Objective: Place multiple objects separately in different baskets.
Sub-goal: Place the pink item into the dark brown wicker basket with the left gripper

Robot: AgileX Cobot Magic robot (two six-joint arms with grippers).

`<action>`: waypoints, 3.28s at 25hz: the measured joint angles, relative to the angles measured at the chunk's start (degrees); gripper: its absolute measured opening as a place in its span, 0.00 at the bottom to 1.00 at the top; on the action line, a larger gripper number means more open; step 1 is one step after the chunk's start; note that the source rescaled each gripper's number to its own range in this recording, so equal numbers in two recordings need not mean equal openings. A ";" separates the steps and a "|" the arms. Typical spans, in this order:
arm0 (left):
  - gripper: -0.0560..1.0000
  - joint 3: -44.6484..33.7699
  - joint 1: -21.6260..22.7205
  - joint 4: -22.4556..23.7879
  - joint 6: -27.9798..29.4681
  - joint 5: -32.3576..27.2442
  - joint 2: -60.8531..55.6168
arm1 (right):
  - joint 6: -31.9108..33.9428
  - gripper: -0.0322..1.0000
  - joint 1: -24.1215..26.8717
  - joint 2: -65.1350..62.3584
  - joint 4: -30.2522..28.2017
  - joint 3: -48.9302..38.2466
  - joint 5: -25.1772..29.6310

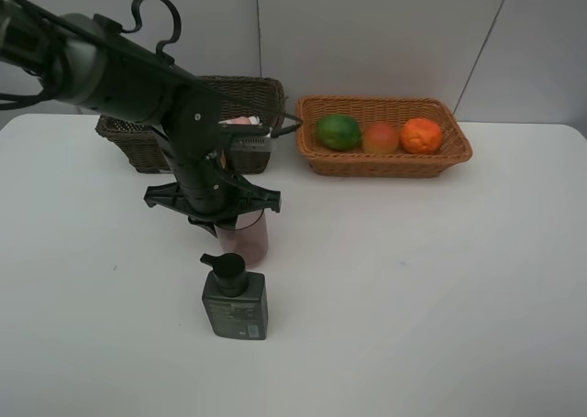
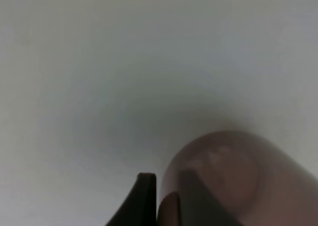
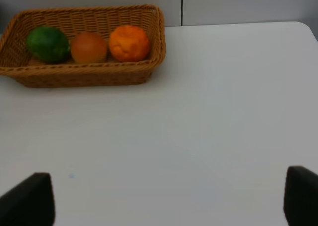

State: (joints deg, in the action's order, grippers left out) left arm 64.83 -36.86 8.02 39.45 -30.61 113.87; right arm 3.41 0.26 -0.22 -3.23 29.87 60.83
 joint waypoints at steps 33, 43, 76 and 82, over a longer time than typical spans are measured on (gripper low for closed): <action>0.05 10.54 8.18 5.10 -7.90 -12.60 -12.97 | 0.00 1.00 0.00 0.00 0.00 0.00 0.00; 0.05 12.44 21.87 12.60 -12.87 1.35 -12.18 | 0.00 1.00 0.00 0.00 0.00 0.00 0.00; 0.61 12.44 29.95 14.37 -21.60 32.88 8.60 | 0.06 1.00 0.00 0.00 0.00 0.00 0.00; 0.99 12.44 29.82 14.07 -21.60 32.00 6.75 | 0.06 1.00 0.00 0.00 0.00 0.00 0.00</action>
State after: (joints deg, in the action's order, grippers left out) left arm 77.26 -7.04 22.09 17.85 1.39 120.62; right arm 3.47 0.26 -0.22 -3.23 29.87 60.83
